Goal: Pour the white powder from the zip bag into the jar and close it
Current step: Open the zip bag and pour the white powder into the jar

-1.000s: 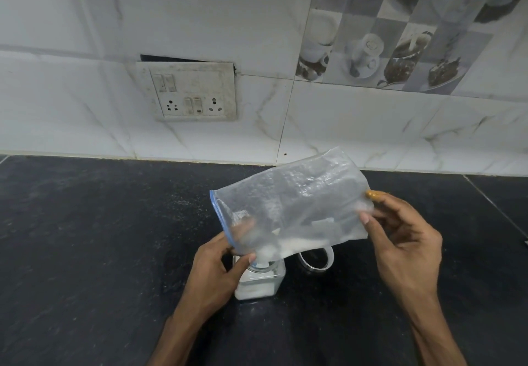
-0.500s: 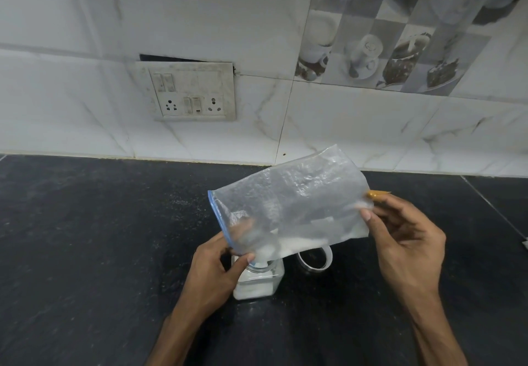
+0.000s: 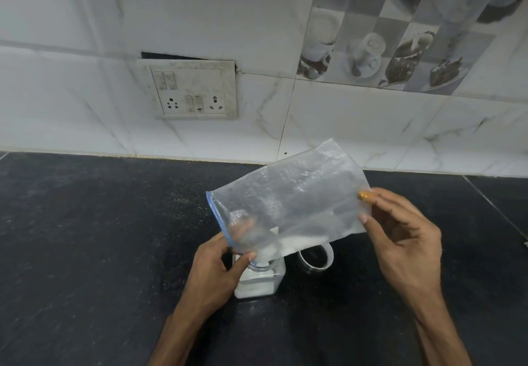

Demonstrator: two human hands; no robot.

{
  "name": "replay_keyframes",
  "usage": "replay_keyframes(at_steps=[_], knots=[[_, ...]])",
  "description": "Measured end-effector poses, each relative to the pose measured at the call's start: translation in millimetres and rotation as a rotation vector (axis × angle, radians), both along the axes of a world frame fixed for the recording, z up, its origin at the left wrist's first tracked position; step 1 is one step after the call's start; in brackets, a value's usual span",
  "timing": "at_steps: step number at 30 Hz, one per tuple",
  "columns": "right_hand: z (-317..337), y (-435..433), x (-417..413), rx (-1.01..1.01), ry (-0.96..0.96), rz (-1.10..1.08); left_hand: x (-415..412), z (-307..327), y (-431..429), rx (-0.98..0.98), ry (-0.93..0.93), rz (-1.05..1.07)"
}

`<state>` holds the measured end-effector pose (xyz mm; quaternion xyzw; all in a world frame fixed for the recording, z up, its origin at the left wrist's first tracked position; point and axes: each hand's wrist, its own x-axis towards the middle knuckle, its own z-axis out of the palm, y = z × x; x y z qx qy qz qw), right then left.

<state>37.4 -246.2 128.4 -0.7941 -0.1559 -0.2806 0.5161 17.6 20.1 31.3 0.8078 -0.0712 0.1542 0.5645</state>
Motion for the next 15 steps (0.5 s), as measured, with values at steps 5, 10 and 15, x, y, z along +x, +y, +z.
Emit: replay_keyframes(at_steps=[5,10,15], knots=[[0.3,-3.4,-4.0,-0.028,0.099,0.132,-0.8,3.1,-1.6,-0.022,-0.008,-0.01],[2.4,-2.9,-5.0,0.084,0.21,0.163,-0.2,0.3,-0.3,-0.045,-0.008,-0.021],[8.5,-3.0,-8.2,0.064,0.25,0.03,-0.1,2.4,-1.2,-0.027,-0.011,-0.018]])
